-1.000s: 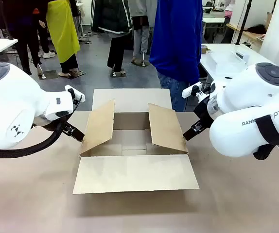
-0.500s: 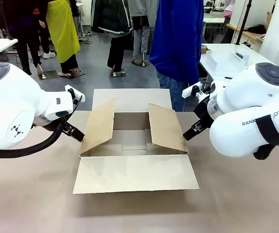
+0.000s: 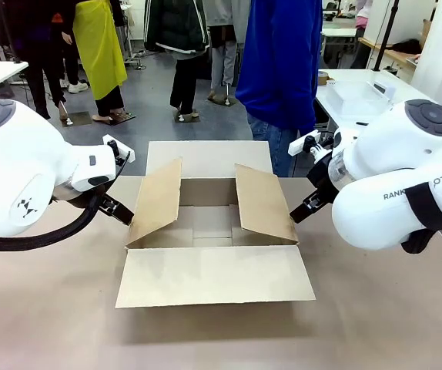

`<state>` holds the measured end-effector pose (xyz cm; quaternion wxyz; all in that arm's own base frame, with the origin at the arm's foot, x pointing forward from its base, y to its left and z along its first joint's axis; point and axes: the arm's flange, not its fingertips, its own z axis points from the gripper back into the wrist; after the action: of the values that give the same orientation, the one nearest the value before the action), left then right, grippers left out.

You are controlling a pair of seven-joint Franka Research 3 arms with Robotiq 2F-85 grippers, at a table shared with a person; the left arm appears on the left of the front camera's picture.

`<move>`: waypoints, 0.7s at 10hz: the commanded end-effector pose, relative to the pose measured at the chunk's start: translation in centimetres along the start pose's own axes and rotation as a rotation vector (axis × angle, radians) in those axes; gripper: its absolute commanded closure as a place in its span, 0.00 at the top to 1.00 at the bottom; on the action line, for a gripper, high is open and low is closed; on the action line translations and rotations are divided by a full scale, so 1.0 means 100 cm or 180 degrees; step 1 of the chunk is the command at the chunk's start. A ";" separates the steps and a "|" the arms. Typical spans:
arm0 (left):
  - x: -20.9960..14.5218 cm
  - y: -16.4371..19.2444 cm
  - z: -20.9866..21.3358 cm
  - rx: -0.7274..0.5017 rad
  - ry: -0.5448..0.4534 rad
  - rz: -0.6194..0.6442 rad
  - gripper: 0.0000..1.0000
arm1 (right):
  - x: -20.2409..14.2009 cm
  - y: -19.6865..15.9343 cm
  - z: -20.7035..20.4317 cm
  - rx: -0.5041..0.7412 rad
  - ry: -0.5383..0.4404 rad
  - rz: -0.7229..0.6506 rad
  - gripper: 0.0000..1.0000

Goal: Pack the gift set into the box.
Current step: Place both hands on the side flaps of the Package Box and spread them outward.

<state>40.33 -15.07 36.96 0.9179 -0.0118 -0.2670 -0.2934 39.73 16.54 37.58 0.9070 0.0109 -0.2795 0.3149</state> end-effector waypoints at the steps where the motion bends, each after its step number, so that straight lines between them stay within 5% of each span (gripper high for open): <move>1: 0.000 -0.001 0.000 -0.0001 -0.0006 -0.0005 1.00 | 0.000 0.000 0.000 0.0002 0.0000 -0.0002 1.00; 4: 0.000 -0.001 0.000 -0.0001 -0.0006 -0.0005 1.00 | 0.000 0.000 0.000 0.0000 0.0000 0.0000 1.00; 5: 0.000 0.000 0.000 0.0000 0.0000 0.0000 1.00 | 0.002 -0.007 0.017 -0.0039 0.0040 -0.0035 1.00; 7: -0.004 0.018 0.065 0.0082 0.0006 0.0221 1.00 | 0.001 -0.033 0.085 0.0124 0.0084 -0.0437 1.00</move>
<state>40.40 -13.47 39.23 0.9220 -0.0050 -0.2710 -0.2766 39.15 14.44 41.31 0.9181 0.0188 -0.2733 0.2864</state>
